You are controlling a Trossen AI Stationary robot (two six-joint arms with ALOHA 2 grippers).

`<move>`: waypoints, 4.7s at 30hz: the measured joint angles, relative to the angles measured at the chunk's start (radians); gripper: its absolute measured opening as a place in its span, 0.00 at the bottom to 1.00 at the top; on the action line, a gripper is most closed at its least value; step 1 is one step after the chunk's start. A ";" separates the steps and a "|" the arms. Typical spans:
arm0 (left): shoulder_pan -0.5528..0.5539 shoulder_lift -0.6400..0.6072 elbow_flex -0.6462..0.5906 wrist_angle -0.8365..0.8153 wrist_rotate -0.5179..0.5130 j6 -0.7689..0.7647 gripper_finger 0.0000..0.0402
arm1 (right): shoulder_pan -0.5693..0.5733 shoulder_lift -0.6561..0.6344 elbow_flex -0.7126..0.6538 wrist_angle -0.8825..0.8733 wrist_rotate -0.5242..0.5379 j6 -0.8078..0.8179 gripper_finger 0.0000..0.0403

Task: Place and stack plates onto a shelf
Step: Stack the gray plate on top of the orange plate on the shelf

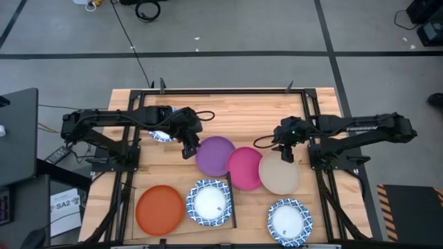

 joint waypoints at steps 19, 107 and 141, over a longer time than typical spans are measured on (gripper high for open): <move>0.000 0.000 0.000 0.000 0.000 0.000 0.35 | 0.000 0.032 -0.145 0.173 -0.023 0.000 0.41; 0.000 0.001 0.000 0.129 0.000 -0.004 0.35 | -0.009 0.163 0.231 0.193 0.198 -0.043 0.04; 0.012 0.001 0.000 0.648 -0.682 0.199 0.35 | -0.116 0.164 0.263 0.661 0.710 0.036 0.04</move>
